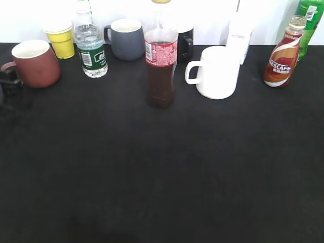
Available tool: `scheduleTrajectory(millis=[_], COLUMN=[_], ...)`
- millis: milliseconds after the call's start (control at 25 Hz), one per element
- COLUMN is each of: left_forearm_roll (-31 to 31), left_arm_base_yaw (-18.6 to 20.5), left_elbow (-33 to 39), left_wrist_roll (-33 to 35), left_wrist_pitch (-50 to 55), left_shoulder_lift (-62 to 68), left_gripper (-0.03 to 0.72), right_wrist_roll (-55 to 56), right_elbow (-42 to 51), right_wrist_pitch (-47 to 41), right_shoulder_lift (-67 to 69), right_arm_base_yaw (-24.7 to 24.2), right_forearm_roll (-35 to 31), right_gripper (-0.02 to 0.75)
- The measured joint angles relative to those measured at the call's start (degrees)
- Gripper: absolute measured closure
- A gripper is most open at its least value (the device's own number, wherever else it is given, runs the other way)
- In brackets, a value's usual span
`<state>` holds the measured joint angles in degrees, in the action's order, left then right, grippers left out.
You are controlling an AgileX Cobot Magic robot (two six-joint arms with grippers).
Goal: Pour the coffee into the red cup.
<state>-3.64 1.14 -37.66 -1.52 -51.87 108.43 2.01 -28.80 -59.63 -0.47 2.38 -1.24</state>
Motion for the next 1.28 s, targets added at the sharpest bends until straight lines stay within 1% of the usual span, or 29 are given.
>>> scheduleTrajectory(millis=[160, 280, 440, 480, 600, 720, 760, 800, 840, 880, 1000, 1080, 1160, 1280], left_forearm_roll=[-0.6, -0.1, 5.4, 6.8, 8.6, 9.9, 10.0, 10.1, 10.1, 10.1, 10.4, 10.5, 10.9, 12.6], left_arm_base_yaw=[0.4, 1.9, 4.1, 4.5, 4.7, 4.7, 4.7, 4.7, 4.7, 4.8, 4.8, 4.8, 4.8, 4.7], left_elbow=[-5.8, -9.1, -10.3, -10.3, -10.9, -13.5, -13.7, -13.7, -13.7, -13.7, -13.7, -12.4, -8.7, 0.6], left_wrist_roll=[0.0, 0.0, 0.0, 0.0, 0.0, 0.0, 0.0, 0.1, 0.3, 0.4, 0.4, 0.5, 0.6, 0.6], left_wrist_pitch=[3.2, 4.7, 5.2, 5.0, 3.9, 3.6, 3.7, 3.8, 3.9, 3.9, 3.6, 4.0, 2.7, -2.0], left_shoulder_lift=[3.3, 5.5, 6.2, 6.4, 8.1, 9.0, 9.0, 9.0, 9.0, 9.1, 9.1, 7.4, 2.8, -6.4], left_gripper=[0.223, 0.261, 0.275, 0.296, 0.391, 0.428, 0.462, 0.519, 0.593, 0.625, 0.635, 0.638, 0.643, 0.643], right_wrist_roll=[0.1, 0.1, 0.1, 0.1, 0.1, 0.1, 0.1, 0.1, 0.1, 0.1, 0.1, 0.1, 0.1, 0.1], right_elbow=[0.0, 0.0, 0.0, 0.0, 0.0, 0.0, 0.0, 0.0, 0.0, 0.0, 0.0, 0.0, 0.0, 0.0], right_wrist_pitch=[0.0, 0.0, 0.0, 0.0, 0.0, 0.0, 0.0, 0.0, 0.0, 0.0, 0.0, 0.0, 0.0, 0.0], right_shoulder_lift=[0.0, 0.0, 0.0, 0.0, 0.0, 0.0, 0.0, 0.0, 0.0, 0.0, 0.0, 0.0, 0.0, 0.0], right_arm_base_yaw=[0.0, 0.0, 0.0, 0.0, 0.0, 0.0, 0.0, 0.0, 0.0, 0.0, 0.0, 0.0, 0.0, 0.0], right_forearm_roll=[0.0, 0.0, 0.0, 0.0, 0.0, 0.0, 0.0, 0.0, 0.0, 0.0, 0.0, -0.1, -0.2, -0.2], right_gripper=[0.167, 0.167, 0.167, 0.167, 0.167, 0.167, 0.167, 0.167, 0.167, 0.167, 0.167, 0.167, 0.167, 0.167])
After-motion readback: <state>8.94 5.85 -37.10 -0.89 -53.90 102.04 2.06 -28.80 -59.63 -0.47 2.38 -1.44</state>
